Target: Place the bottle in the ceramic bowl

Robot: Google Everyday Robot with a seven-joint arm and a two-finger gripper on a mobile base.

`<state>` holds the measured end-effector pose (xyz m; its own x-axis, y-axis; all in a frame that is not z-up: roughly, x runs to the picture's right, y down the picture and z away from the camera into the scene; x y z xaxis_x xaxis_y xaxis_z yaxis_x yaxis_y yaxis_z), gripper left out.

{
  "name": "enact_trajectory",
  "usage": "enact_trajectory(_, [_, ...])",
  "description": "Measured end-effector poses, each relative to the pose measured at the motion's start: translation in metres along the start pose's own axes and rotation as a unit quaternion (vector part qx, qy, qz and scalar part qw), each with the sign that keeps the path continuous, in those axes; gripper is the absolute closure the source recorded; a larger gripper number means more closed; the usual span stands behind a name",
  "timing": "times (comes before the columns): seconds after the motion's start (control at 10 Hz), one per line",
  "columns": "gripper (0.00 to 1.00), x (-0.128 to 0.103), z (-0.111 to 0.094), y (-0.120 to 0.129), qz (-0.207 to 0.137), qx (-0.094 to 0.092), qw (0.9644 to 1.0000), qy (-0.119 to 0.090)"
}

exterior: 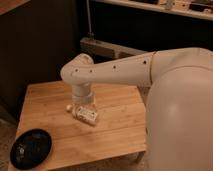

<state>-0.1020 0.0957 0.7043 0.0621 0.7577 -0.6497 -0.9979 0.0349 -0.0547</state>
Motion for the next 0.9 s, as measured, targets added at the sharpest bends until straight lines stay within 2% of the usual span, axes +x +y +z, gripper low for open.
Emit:
enact_trajectory(0.5, [0.35,0.0,-0.002,0.001,-0.003,0.0,1.0,-0.001])
enact_trajectory(0.6, [0.35,-0.001,-0.005,0.001,-0.018,0.005,0.9998,-0.011])
enact_trajectory(0.7, [0.35,-0.002,-0.01,0.007,-0.052,0.004,0.9981,-0.031])
enact_trajectory(0.8, [0.35,-0.005,-0.016,0.007,-0.108,0.012,0.9926,-0.055])
enact_trajectory(0.9, [0.35,-0.006,-0.021,0.012,-0.176,0.016,0.9813,-0.077])
